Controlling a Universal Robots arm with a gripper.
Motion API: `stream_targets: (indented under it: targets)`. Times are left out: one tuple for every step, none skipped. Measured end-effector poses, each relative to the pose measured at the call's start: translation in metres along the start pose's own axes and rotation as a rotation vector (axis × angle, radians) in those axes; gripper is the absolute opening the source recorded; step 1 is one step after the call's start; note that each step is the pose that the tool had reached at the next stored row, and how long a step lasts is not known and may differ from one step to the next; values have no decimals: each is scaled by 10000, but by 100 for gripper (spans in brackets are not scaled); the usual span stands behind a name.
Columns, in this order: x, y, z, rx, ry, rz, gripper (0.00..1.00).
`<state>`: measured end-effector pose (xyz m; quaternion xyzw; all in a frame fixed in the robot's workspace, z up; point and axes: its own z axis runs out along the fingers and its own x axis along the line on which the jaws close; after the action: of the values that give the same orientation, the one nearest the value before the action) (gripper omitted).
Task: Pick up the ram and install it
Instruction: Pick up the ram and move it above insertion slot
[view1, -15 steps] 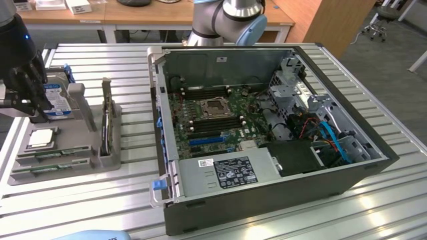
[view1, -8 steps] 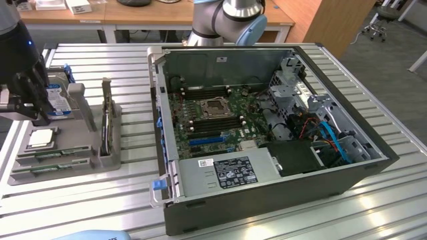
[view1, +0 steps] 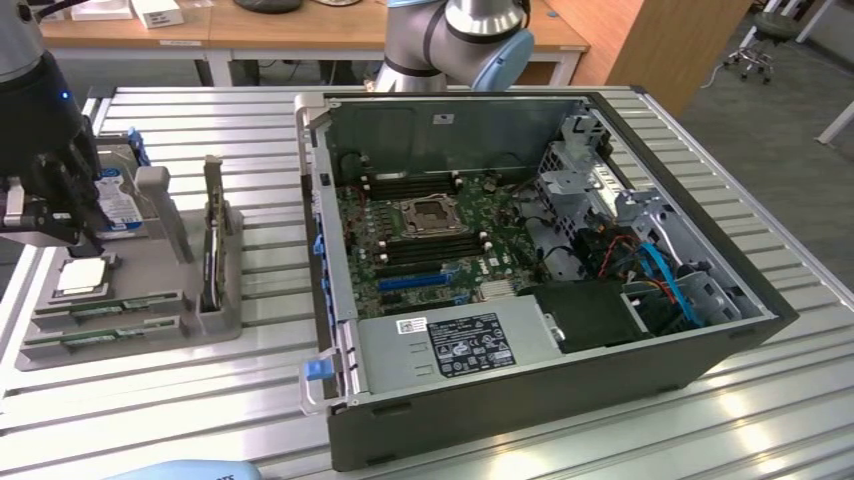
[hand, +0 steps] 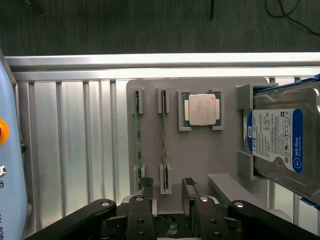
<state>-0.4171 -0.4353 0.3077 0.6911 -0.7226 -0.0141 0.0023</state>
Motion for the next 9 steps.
stream_targets:
  targets:
    - [0, 0, 0, 0, 0, 0, 37]
    - [0, 0, 1, 1, -1, 0, 37]
    - [0, 0, 1, 1, -1, 0, 37]
    - [0, 0, 1, 2, -1, 0, 37]
    - [0, 0, 1, 2, -1, 0, 37]
    - [0, 0, 1, 2, -2, 0, 37]
    - [0, 0, 1, 2, -1, 0, 37]
    - [0, 0, 1, 2, -1, 0, 37]
    - [0, 0, 1, 2, -1, 0, 37]
